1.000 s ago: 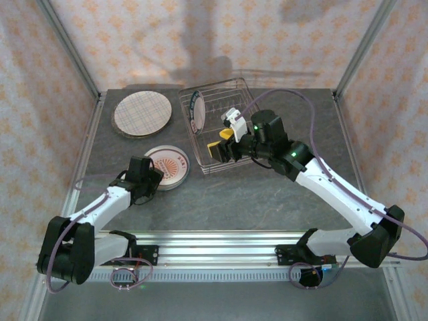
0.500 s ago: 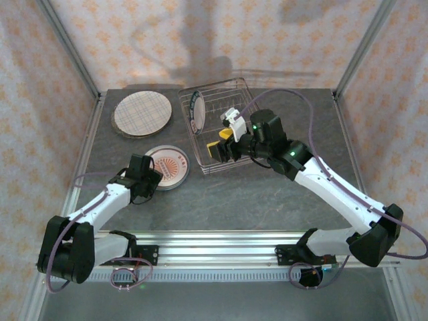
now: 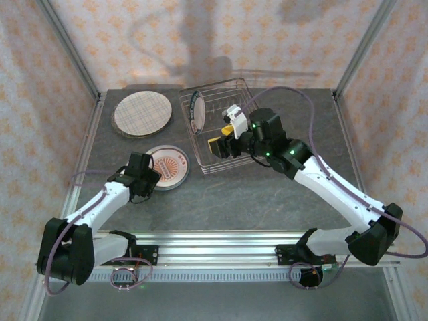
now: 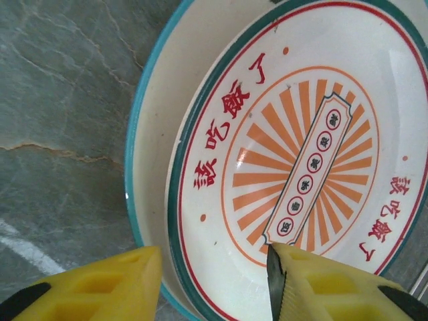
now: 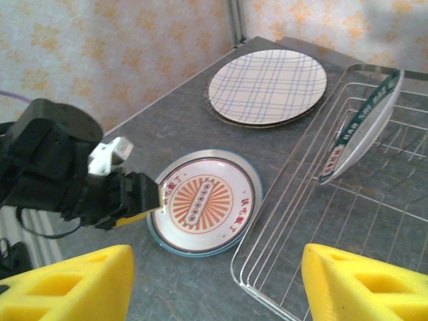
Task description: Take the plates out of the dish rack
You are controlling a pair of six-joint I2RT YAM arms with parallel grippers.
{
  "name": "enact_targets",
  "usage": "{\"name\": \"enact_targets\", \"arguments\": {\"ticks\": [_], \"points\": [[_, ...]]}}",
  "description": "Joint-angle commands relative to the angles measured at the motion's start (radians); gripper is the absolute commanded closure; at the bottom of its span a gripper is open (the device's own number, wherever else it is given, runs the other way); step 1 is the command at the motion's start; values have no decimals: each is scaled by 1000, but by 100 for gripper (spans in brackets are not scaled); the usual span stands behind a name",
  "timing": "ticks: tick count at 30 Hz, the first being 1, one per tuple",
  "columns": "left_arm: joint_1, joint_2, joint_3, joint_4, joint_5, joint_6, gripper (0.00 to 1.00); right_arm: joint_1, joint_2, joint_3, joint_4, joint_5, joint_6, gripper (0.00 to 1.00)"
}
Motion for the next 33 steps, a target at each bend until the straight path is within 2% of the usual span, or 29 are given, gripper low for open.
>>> {"name": "enact_targets", "arguments": {"ticks": [1,7,11,17,22,33], "points": [[7,-38,51,-107,-76,29,49,7,33,63,-10,94,64,34],[7,-86,89,-171,-87,41,34,6,124,130,-6,247,188,40],[7,-130,139,-224,-88,62,33,6,221,202,-20,321,268,46],[7,-214,258,-304,-73,136,32,4,447,429,-138,352,364,51],[6,-276,336,-304,21,231,31,1,624,608,-227,412,396,52],[5,-413,435,-212,237,386,31,-25,932,951,-394,450,364,55]]}}
